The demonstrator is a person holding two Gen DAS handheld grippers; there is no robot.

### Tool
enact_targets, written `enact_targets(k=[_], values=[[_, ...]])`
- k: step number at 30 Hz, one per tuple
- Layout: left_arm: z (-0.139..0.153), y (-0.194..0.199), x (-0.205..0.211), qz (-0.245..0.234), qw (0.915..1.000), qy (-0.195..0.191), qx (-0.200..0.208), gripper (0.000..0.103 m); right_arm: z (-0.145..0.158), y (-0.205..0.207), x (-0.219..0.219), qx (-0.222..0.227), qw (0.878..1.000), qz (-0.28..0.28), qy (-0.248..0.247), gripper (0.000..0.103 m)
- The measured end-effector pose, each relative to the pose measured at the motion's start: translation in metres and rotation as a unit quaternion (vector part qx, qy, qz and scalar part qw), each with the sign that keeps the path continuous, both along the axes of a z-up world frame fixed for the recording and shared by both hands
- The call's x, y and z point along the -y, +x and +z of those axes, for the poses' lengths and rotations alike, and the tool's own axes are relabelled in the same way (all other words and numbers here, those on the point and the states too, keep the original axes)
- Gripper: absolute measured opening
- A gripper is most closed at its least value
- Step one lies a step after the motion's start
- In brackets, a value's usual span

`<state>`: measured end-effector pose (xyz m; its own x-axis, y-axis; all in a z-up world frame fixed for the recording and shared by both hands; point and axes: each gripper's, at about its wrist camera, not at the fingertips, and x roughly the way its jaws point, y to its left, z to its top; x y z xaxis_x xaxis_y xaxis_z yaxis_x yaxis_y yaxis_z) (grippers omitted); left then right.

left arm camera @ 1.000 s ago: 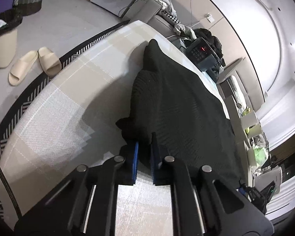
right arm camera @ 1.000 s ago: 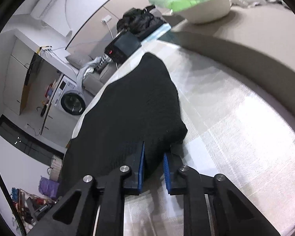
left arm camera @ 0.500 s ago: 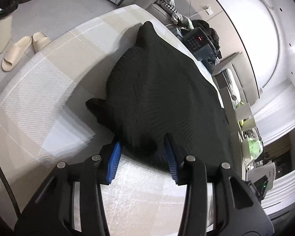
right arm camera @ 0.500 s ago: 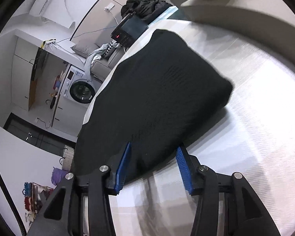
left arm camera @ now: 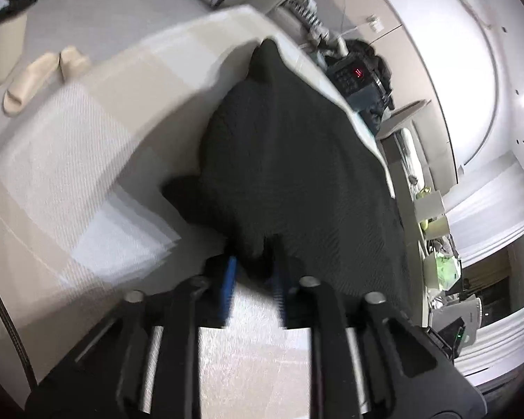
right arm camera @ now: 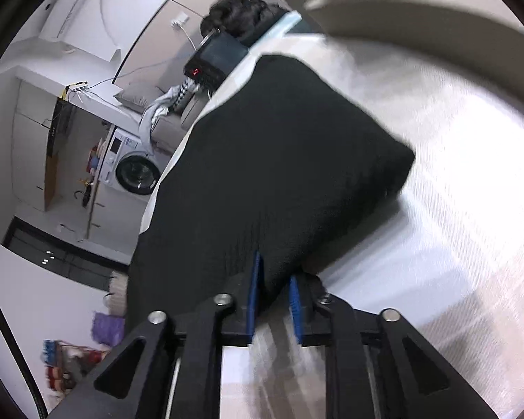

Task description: Fold small clothes

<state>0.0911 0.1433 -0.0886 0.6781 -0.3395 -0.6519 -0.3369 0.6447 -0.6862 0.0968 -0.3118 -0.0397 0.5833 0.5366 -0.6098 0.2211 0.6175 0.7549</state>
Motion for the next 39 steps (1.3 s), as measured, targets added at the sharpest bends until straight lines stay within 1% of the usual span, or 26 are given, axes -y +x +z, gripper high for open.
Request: enact_targets(k=[1, 2, 4, 7, 8, 9, 10, 11, 12, 13, 15, 16, 18, 20, 21, 23, 24, 25, 26, 28, 32, 33, 34, 35, 37, 39], values=[[0.000, 0.000, 0.002, -0.005, 0.9999, -0.010, 0.007, 0.031, 0.000, 0.000, -0.002, 0.001, 1.000, 0.007, 0.010, 0.027], [0.001, 0.000, 0.006, -0.008, 0.9998, -0.012, 0.011, 0.038, 0.001, -0.001, -0.004, 0.004, 1.000, 0.011, 0.011, 0.030], [0.003, 0.004, 0.013, -0.013, 0.9998, -0.009, 0.014, 0.043, 0.003, 0.000, -0.010, 0.015, 1.000, 0.013, 0.009, 0.038], [0.001, 0.014, 0.025, -0.022, 0.9994, -0.025, 0.013, 0.043, 0.001, 0.004, -0.022, 0.019, 1.000, 0.016, 0.016, 0.039], [0.001, 0.015, 0.028, -0.020, 0.9995, -0.020, 0.014, 0.040, 0.002, 0.005, -0.025, 0.024, 1.000, 0.010, 0.005, 0.039], [0.002, 0.017, 0.032, -0.014, 0.9998, -0.005, 0.013, 0.034, 0.003, 0.006, -0.027, 0.027, 1.000, 0.005, -0.002, 0.037], [0.002, 0.018, 0.034, -0.011, 0.9999, 0.002, 0.013, 0.021, 0.002, 0.007, -0.028, 0.027, 1.000, 0.001, -0.009, 0.026], [0.003, 0.018, 0.034, -0.007, 0.9998, 0.003, 0.018, 0.014, 0.003, 0.007, -0.028, 0.026, 1.000, -0.004, -0.017, 0.021], [0.005, 0.017, 0.034, -0.006, 0.9997, 0.003, 0.024, 0.012, 0.005, 0.006, -0.026, 0.032, 0.999, -0.007, -0.018, 0.012], [0.008, 0.015, 0.033, -0.005, 0.9995, 0.006, 0.032, 0.010, 0.008, 0.005, -0.025, 0.041, 0.999, -0.010, -0.016, 0.008], [0.013, 0.012, 0.032, -0.006, 0.9992, 0.008, 0.040, 0.009, 0.015, 0.003, -0.022, 0.056, 0.998, -0.013, -0.024, 0.008], [0.012, 0.012, 0.031, -0.007, 0.9992, 0.004, 0.039, 0.009, 0.015, 0.003, -0.022, 0.054, 0.998, -0.010, -0.027, 0.008], [0.007, 0.013, 0.027, -0.009, 0.9995, -0.006, 0.028, 0.009, 0.008, 0.006, -0.023, 0.036, 0.999, -0.006, -0.024, 0.008], [-0.002, 0.015, 0.027, -0.011, 0.9996, -0.023, 0.013, 0.010, 0.001, 0.006, -0.021, 0.020, 1.000, -0.002, -0.011, 0.009], [-0.004, 0.013, 0.027, -0.010, 0.9996, -0.023, 0.009, 0.010, -0.002, 0.005, -0.021, 0.011, 1.000, 0.002, 0.006, 0.013], [-0.007, 0.011, 0.031, -0.022, 0.9992, -0.032, 0.009, 0.020, -0.003, 0.004, -0.021, 0.010, 1.000, 0.012, 0.022, 0.019], [-0.007, 0.011, 0.034, -0.029, 0.9986, -0.042, 0.011, 0.024, -0.003, 0.003, -0.023, 0.014, 0.999, 0.017, 0.026, 0.022], [-0.007, 0.012, 0.039, -0.037, 0.9977, -0.055, 0.013, 0.032, -0.002, 0.002, -0.025, 0.017, 0.999, 0.019, 0.027, 0.025], [-0.008, 0.014, 0.044, -0.048, 0.9966, -0.065, 0.014, 0.037, -0.001, 0.002, -0.028, 0.020, 0.999, 0.024, 0.029, 0.026], [-0.011, 0.021, 0.059, -0.070, 0.9940, -0.083, 0.012, 0.037, -0.001, 0.006, -0.037, 0.021, 0.999, 0.036, 0.033, 0.028], [-0.011, 0.033, 0.082, -0.083, 0.9940, -0.069, 0.019, 0.035, 0.001, 0.011, -0.053, 0.030, 0.999, 0.043, 0.011, 0.029], [-0.012, 0.036, 0.086, -0.082, 0.9943, -0.067, 0.014, 0.031, 0.002, 0.012, -0.055, 0.033, 0.999, 0.040, 0.008, 0.027], [-0.013, 0.038, 0.089, -0.077, 0.9948, -0.066, 0.009, 0.019, 0.003, 0.013, -0.056, 0.035, 0.999, 0.039, 0.003, 0.015], [-0.012, 0.037, 0.090, -0.074, 0.9953, -0.061, 0.011, 0.014, 0.006, 0.012, -0.055, 0.041, 0.998, 0.038, -0.002, 0.013], [-0.004, 0.030, 0.090, -0.073, 0.9956, -0.048, 0.033, 0.012, 0.016, 0.008, -0.053, 0.067, 0.997, 0.035, -0.007, 0.012], [-0.001, 0.028, 0.090, -0.079, 0.9955, -0.041, 0.031, 0.012, 0.016, 0.007, -0.050, 0.064, 0.997, 0.040, -0.016, 0.012]])
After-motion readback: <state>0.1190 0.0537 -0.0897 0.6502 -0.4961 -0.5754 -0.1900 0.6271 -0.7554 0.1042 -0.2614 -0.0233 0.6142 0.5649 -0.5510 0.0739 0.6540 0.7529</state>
